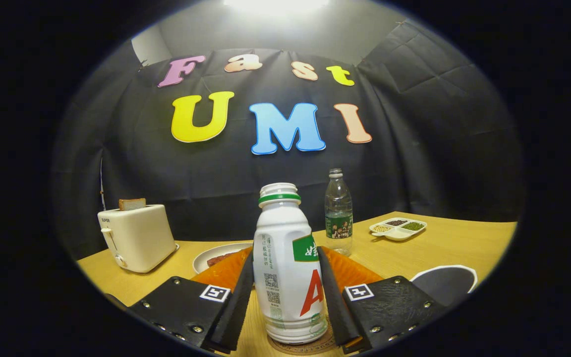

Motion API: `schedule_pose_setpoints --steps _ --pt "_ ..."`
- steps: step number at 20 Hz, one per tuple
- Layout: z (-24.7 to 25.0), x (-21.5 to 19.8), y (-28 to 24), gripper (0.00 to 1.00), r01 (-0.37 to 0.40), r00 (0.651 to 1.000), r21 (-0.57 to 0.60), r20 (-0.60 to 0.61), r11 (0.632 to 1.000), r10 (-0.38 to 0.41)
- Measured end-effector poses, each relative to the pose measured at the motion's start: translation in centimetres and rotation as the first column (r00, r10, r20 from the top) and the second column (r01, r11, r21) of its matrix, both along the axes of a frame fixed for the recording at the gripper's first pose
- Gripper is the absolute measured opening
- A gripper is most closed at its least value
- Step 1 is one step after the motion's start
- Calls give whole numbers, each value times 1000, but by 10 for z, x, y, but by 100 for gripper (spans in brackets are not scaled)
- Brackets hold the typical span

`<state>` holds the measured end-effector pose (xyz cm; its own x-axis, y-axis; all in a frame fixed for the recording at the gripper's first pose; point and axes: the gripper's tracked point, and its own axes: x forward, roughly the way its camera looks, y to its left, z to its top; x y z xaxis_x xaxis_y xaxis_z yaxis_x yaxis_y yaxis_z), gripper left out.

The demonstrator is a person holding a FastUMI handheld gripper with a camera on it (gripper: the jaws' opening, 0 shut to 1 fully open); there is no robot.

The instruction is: Take the bottle from table, then pour the juice into the cup, finally place the bottle on the coaster

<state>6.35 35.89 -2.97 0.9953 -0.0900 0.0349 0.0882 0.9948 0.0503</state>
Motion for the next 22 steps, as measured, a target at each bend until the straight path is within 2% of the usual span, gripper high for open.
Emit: schedule_pose_setpoints --steps 3,5,12,13,18,19,21,22 --pt "-15 -12 -8 72 17 998 -7 -59 1000 -17" --pt "-23 -15 -3 72 -5 997 22 -82 1000 7" --pt "-15 -21 -3 74 -21 995 8 -95 1000 21" --pt "-26 -25 0 75 -23 995 8 -94 1000 24" --pt "-17 -27 1 80 -29 997 10 -69 1000 30" --pt "-14 -27 4 83 -40 997 20 -59 999 41" --pt "7 -22 0 96 -41 998 23 -41 999 42" --pt "14 -23 2 96 -48 998 24 -27 999 49"
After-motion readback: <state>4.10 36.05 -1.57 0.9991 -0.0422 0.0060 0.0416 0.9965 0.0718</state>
